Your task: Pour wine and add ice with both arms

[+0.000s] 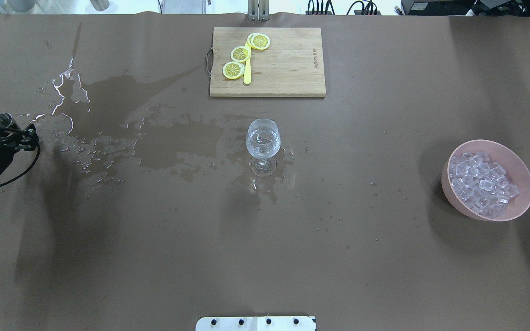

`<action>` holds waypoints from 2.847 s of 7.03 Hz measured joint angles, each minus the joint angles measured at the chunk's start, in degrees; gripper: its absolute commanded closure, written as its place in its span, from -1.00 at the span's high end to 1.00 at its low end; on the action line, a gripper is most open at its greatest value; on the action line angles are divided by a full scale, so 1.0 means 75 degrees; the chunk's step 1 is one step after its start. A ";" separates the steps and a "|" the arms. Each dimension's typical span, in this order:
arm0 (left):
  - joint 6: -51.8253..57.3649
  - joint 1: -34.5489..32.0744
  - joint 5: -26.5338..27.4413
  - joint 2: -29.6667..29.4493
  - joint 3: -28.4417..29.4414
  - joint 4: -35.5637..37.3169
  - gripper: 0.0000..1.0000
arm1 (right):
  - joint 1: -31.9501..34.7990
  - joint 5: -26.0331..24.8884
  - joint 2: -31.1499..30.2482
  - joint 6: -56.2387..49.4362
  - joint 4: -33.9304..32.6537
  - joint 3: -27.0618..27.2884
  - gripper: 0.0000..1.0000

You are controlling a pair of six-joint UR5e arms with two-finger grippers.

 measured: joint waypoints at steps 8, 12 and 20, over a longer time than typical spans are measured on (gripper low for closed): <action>0.0278 0.0035 -0.1296 -0.0278 -0.1355 0.0168 -1.00 | -0.0007 0.0012 0.0001 0.0001 0.0000 0.0012 1.00; 0.0878 0.0046 -0.2177 -0.2343 -0.1761 0.1344 -1.00 | 0.0000 0.0022 0.0000 0.0000 -0.0007 -0.0011 1.00; 0.2138 0.0128 -0.2507 -0.4024 -0.2324 0.3233 -1.00 | 0.0000 0.0027 0.0094 0.0000 -0.0009 -0.0112 1.00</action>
